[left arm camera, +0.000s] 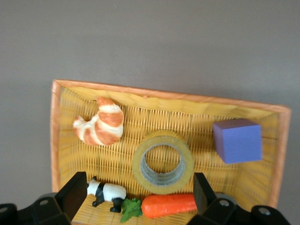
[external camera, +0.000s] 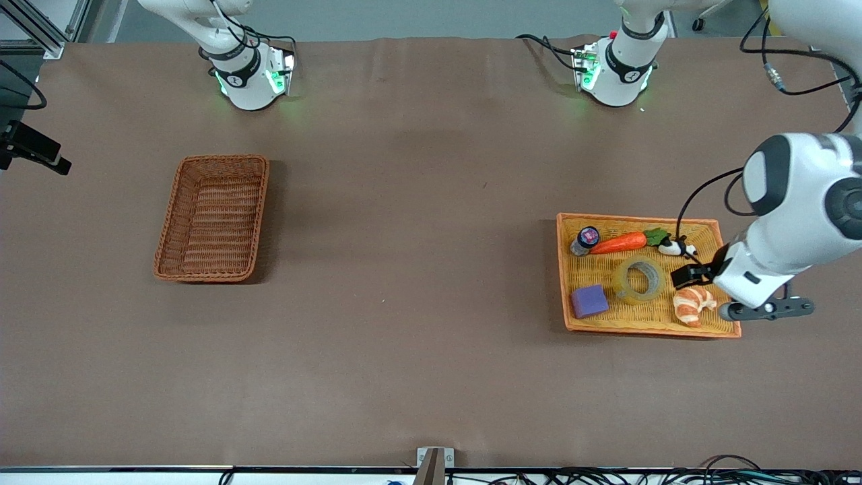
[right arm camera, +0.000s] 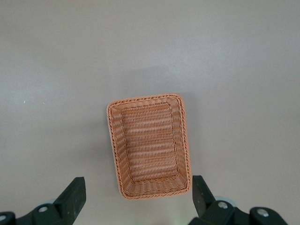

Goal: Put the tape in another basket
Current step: 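Move the left gripper down over the tape roll in the tray, then close the left gripper on the tape roll's rim and lift it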

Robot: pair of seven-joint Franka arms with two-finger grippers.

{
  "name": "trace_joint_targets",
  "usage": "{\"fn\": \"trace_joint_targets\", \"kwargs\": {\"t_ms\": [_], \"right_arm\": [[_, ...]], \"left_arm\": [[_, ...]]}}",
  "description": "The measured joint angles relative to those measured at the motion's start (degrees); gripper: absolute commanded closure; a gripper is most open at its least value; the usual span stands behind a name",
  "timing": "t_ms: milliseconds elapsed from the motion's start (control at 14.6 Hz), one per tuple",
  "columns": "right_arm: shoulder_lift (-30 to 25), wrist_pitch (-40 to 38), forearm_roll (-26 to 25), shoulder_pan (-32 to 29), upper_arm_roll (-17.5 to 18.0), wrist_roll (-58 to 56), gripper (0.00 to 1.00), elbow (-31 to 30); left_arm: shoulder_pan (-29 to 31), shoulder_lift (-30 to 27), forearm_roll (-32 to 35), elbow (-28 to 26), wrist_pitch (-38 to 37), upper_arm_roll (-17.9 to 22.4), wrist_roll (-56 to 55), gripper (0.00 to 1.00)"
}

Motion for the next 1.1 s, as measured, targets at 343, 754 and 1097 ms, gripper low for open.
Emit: {"fn": "trace_joint_targets", "kwargs": {"t_ms": [343,754,1097], "right_arm": [[0.00,0.00,0.00,0.00,0.00,0.00,0.00,0.00],[0.00,0.00,0.00,0.00,0.00,0.00,0.00,0.00],[0.00,0.00,0.00,0.00,0.00,0.00,0.00,0.00]], "left_arm": [[0.28,0.54,1.82,-8.34,6.30,0.02,-0.33,0.00],[2.24,3.26,3.57,-11.07,9.14,0.06,-0.17,0.00],[3.62,6.71,3.59,-11.23,10.69,0.06,-0.17,0.00]]}}
